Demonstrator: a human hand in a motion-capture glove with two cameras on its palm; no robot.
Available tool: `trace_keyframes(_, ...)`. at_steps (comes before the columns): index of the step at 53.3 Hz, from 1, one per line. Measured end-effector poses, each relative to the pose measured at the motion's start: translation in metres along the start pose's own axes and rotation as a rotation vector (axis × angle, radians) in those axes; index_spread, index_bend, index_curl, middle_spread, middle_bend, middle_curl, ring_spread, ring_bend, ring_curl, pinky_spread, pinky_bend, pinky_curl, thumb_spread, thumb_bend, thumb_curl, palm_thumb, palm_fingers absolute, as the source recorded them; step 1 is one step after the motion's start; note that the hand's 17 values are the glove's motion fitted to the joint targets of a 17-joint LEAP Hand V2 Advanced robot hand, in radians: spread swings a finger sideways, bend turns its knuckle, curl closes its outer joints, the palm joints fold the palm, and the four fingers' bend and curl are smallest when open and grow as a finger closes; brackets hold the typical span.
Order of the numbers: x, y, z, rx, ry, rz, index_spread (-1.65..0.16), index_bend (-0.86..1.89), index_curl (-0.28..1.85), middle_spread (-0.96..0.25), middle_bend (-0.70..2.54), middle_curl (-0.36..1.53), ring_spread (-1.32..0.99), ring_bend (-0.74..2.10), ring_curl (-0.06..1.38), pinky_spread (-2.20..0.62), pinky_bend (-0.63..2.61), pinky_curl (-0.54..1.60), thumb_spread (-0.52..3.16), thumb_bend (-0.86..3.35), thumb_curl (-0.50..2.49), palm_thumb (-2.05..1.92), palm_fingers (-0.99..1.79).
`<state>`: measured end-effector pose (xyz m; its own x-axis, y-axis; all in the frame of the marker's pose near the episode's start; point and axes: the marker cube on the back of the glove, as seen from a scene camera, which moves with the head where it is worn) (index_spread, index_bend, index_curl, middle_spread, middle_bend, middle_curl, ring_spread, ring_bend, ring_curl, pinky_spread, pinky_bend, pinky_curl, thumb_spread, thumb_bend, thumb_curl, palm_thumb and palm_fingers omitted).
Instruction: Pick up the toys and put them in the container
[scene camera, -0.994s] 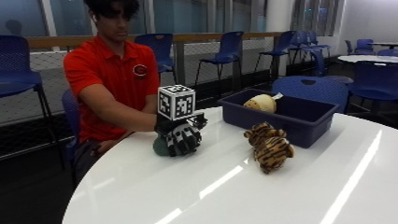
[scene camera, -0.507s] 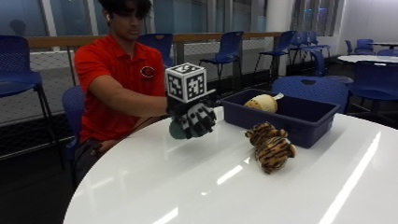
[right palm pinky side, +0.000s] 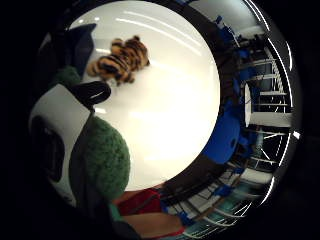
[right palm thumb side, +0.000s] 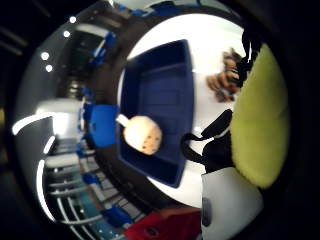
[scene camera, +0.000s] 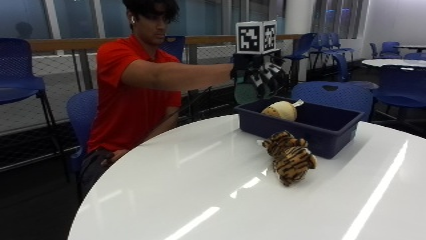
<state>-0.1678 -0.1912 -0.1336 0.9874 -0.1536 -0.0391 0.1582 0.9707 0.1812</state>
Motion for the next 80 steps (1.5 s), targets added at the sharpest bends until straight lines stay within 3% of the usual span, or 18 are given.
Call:
trace_keyframes(21,-0.13,-0.036,-0.053,0.058,0.03,-0.154,-0.47,0.44,1.34,-0.58,0.58,0.84,-0.59,0.97,0.64,-0.4,1.18,0.49,0.76,0.11,1.07,0.59,0.77)
trace_keyframes(32,-0.165,-0.038,-0.045,0.048,0.032,-0.192,-0.47,0.43,1.36,-0.6,0.53,0.88,-0.59,0.94,0.64,-0.41,1.16,0.47,0.77,0.08,1.09,0.57,0.74)
trace_keyframes(37,-0.155,-0.039,-0.03,-0.016,0.035,-0.145,-0.47,0.42,1.37,-0.59,0.48,0.88,-0.58,0.9,0.64,-0.4,1.14,0.45,0.81,0.05,1.09,0.54,0.69)
trace_keyframes(39,-0.153,-0.036,-0.027,-0.026,0.035,-0.171,-0.47,0.35,1.35,-0.57,0.44,0.86,-0.55,0.87,0.63,-0.32,1.05,0.43,0.87,-0.03,1.04,0.42,0.4)
trace_keyframes(40,-0.153,-0.035,-0.026,-0.025,0.035,-0.183,-0.47,0.42,1.38,-0.59,0.46,0.88,-0.56,0.9,0.66,-0.38,1.14,0.48,0.85,0.03,1.07,0.51,0.63)
trace_keyframes(42,-0.15,-0.033,-0.024,-0.022,0.032,-0.192,-0.47,0.31,1.3,-0.51,0.34,0.83,-0.46,0.73,0.62,-0.23,1.09,0.47,0.96,-0.09,0.98,0.27,0.12)
trace_keyframes(47,-0.143,-0.029,-0.021,-0.01,0.018,-0.212,-0.46,0.2,1.16,-0.36,0.2,0.76,-0.28,0.47,0.55,-0.09,1.17,0.45,1.05,-0.12,0.81,-0.02,-0.16)
trace_keyframes(56,-0.109,-0.027,-0.02,0.018,0.003,-0.185,-0.44,0.11,0.95,-0.18,0.15,0.65,-0.1,0.28,0.44,0.04,1.14,0.4,1.1,-0.09,0.61,-0.11,-0.16)
trace_keyframes(63,-0.069,-0.02,-0.012,0.037,0.021,-0.266,-0.41,0.12,0.83,-0.11,0.15,0.59,-0.03,0.25,0.42,0.08,1.08,0.38,1.12,-0.09,0.5,-0.12,-0.14)
trace_keyframes(68,-0.04,-0.023,-0.005,0.025,-0.003,-0.142,-0.4,0.12,0.75,-0.08,0.16,0.55,0.0,0.23,0.41,0.1,1.05,0.36,1.12,-0.09,0.44,-0.11,-0.12)
trace_keyframes(80,0.027,-0.029,0.02,-0.021,0.003,-0.038,-0.38,0.15,0.62,-0.06,0.15,0.48,0.03,0.21,0.41,0.11,0.97,0.33,1.11,-0.08,0.33,-0.11,-0.11)
